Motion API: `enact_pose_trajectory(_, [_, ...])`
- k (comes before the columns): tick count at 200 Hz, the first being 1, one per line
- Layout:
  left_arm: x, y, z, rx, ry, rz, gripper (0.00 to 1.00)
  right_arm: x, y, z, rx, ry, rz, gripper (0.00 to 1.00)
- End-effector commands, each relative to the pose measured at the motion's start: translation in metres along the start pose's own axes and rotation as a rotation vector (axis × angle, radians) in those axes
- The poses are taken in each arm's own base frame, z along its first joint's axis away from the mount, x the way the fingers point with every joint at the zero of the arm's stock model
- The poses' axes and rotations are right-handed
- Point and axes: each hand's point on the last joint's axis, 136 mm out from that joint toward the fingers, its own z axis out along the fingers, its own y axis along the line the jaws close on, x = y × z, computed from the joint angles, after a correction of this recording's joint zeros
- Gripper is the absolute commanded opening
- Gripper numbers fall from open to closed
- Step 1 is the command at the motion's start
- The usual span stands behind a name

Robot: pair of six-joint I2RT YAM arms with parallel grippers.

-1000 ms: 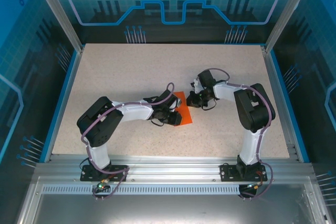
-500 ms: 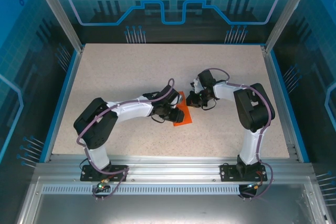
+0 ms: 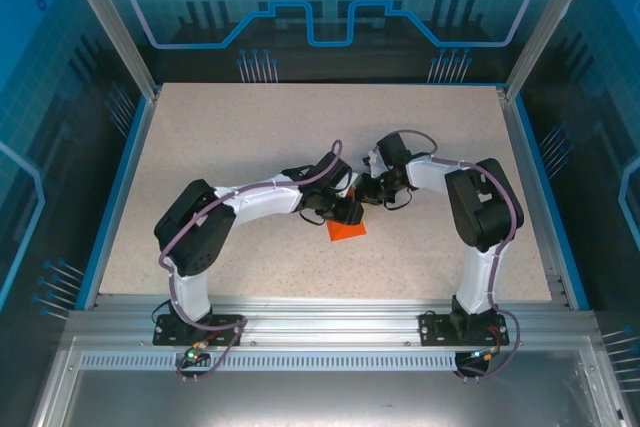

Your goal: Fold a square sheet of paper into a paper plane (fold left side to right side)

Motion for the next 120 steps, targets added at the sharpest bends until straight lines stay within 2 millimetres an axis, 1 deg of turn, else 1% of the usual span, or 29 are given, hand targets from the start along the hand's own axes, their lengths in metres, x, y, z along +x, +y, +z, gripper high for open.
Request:
enact_pose_trajectory(1, [0.003, 0.003, 0.003, -0.03, 0.03, 0.024, 0.41, 0.009, -0.013, 0.008, 0.029, 0.033, 0.02, 0.07])
enact_pose_trajectory(34, [0.011, 0.022, 0.01, -0.105, 0.058, 0.017, 0.4, 0.001, -0.003, -0.007, 0.01, -0.006, -0.001, 0.09])
enact_pose_trajectory(61, [0.01, 0.024, 0.009, -0.114, 0.051, 0.017, 0.4, -0.005, 0.002, -0.026, 0.01, -0.04, -0.023, 0.12])
enact_pose_trajectory(88, [0.006, 0.021, 0.004, -0.111, 0.034, 0.022, 0.4, 0.0, 0.005, -0.04, 0.003, -0.051, -0.031, 0.14])
enact_pose_trajectory(102, [0.005, 0.02, 0.002, -0.113, 0.03, 0.027, 0.4, 0.008, 0.009, -0.041, -0.026, -0.036, -0.026, 0.14])
enact_pose_trajectory(120, [0.005, 0.021, 0.0, -0.121, 0.027, 0.029, 0.4, 0.017, 0.017, -0.036, -0.079, -0.014, -0.011, 0.13])
